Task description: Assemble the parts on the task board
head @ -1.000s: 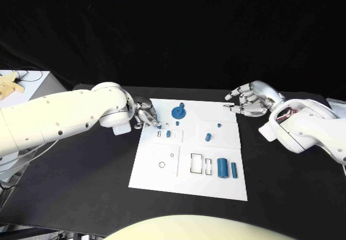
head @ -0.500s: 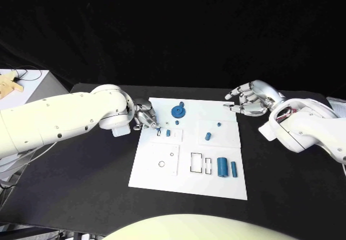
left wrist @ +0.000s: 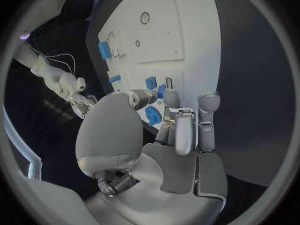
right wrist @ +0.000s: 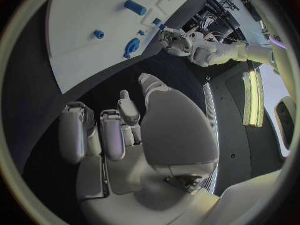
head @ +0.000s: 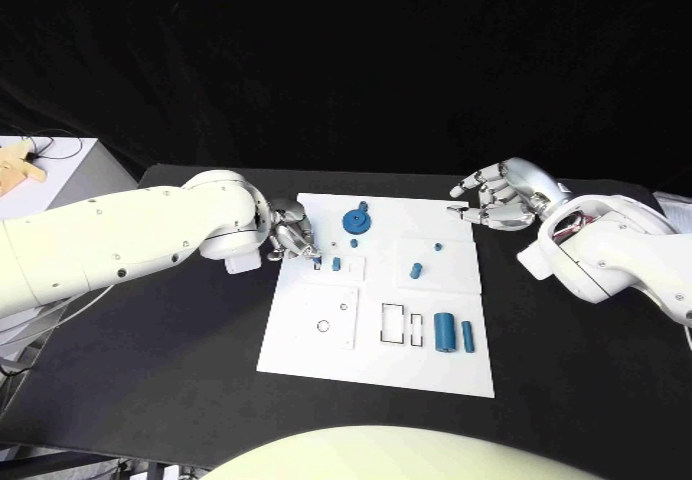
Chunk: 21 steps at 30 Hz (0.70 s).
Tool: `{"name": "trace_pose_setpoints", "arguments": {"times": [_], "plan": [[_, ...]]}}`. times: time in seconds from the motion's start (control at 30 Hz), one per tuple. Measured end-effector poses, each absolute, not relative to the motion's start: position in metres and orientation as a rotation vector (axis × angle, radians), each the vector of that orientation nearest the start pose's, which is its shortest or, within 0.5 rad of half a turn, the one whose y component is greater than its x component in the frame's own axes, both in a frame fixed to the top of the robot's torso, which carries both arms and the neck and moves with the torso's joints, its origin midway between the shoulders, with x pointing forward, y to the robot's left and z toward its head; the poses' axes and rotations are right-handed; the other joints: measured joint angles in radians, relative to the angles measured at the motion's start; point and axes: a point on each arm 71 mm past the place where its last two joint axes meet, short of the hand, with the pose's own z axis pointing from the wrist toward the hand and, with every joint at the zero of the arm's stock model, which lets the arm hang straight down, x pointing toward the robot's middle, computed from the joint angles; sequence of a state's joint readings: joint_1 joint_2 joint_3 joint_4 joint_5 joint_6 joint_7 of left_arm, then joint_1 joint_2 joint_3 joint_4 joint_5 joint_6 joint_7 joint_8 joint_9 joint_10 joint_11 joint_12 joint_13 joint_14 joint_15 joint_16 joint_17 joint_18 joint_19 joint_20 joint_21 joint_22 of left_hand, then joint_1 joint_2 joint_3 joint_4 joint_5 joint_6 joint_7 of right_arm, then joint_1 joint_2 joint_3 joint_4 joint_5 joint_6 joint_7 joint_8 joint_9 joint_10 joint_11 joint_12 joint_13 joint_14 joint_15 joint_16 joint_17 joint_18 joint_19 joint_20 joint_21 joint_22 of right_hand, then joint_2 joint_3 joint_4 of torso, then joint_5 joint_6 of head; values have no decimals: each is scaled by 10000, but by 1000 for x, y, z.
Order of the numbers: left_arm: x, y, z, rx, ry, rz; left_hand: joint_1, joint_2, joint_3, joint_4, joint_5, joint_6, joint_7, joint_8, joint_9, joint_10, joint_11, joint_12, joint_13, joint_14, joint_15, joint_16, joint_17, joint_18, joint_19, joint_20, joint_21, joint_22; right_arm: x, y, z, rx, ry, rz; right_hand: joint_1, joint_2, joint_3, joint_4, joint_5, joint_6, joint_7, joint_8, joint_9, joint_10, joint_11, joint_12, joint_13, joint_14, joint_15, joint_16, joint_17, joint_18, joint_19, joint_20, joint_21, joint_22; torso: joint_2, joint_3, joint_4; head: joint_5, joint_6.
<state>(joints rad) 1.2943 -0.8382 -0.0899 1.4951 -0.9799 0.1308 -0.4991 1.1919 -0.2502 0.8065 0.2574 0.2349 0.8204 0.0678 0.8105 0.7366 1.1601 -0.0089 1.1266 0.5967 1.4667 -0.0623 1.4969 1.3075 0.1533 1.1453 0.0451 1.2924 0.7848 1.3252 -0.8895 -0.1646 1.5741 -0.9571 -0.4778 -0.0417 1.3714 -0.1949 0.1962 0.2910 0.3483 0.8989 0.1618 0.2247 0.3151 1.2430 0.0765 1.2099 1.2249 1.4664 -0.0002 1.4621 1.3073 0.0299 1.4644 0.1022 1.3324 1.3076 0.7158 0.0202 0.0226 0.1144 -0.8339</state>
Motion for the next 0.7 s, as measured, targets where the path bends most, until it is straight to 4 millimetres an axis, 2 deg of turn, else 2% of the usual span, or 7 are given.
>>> {"name": "trace_pose_setpoints", "arguments": {"times": [0.7], "plan": [[489, 220, -207, -2086, 23273, -4230, 16, 16, 8, -8, 50, -1, 1, -35, -23, 3, 6, 1, 15, 0, 0, 0, -1, 1, 0, 0, -1, -2, 485, -220, -163, 2922, 16373, 8365, 0, 0, 0, 0, 0, 0, 0, -2, 0, 0, 0, 0, 0, 0, 0, 0, 0, 0, 0, 0, 0, -2, -4, -2, -5, -12, -59]]}}
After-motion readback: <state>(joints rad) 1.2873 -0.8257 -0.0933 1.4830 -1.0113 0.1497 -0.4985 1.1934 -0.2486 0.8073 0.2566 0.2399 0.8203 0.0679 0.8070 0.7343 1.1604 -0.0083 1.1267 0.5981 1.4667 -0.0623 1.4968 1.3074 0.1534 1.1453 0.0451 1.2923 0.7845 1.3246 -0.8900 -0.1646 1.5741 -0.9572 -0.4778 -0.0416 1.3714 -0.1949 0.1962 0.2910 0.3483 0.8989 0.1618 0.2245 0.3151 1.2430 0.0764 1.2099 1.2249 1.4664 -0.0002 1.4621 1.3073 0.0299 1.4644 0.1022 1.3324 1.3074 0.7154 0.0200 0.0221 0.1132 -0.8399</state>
